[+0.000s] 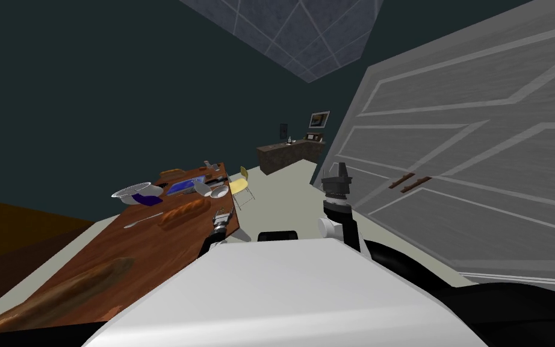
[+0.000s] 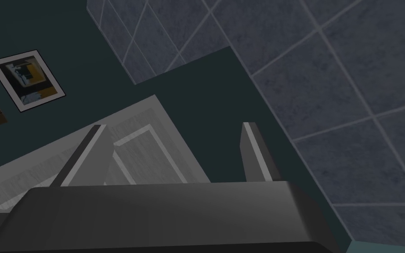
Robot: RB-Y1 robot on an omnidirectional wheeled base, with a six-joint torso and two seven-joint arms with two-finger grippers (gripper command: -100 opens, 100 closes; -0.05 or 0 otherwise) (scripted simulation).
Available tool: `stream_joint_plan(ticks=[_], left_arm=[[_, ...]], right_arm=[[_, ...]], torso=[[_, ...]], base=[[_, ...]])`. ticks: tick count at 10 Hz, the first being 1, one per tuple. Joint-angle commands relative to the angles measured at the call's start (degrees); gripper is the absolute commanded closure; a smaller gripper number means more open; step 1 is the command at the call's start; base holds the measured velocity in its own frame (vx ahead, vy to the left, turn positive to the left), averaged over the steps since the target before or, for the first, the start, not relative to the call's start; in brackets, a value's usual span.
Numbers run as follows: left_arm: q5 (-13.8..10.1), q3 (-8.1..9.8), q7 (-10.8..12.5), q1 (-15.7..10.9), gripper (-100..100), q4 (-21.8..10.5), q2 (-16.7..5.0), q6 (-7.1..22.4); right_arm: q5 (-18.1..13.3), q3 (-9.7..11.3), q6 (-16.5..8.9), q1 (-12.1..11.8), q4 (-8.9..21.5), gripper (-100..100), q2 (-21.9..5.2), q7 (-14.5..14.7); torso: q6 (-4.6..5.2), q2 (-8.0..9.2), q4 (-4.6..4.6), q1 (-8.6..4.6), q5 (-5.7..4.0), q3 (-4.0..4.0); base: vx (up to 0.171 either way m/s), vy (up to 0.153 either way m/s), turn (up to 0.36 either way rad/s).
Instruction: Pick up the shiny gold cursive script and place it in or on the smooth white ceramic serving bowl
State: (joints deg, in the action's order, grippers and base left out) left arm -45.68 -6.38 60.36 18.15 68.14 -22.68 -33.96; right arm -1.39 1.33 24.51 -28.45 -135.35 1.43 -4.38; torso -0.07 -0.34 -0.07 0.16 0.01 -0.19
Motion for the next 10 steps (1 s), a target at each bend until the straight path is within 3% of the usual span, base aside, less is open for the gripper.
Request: stream_joint_plan(ticks=[1,5,6,10], left_arm=[[-0.7,-0.11,1.8,-0.6,-100,-2.2,0.0,-0.3],[-4.8,0.19,8.0,-1.7,-100,-9.4,1.9,-0.8],[-4.8,0.19,8.0,-1.7,-100,-9.6,1.9,-0.8],[-7.5,0.46,12.1,-2.5,-100,-14.5,3.9,-1.2]], right_arm=[[0.0,0.0,0.0,0.0,0.0,0,0.0,0.0],[0.0,0.0,0.0,0.0,0.0,0,0.0,0.0],[0.0,0.0,0.0,0.0,0.0,0,0.0,0.0],[0.0,0.0,0.0,0.0,0.0,0,0.0,0.0]], torso=[[0.0,0.0,0.0,0.0,0.0,0.0],[0.0,0.04,0.01,0.04,0.01,0.02],[-0.01,0.04,0.0,0.05,0.01,0.01],[0.0,0.17,0.03,0.03,0.01,0.08]], base=[[0.096,0.032,0.013],[0.1,0.046,0.056],[0.08,0.032,0.02],[0.081,0.039,0.062]])
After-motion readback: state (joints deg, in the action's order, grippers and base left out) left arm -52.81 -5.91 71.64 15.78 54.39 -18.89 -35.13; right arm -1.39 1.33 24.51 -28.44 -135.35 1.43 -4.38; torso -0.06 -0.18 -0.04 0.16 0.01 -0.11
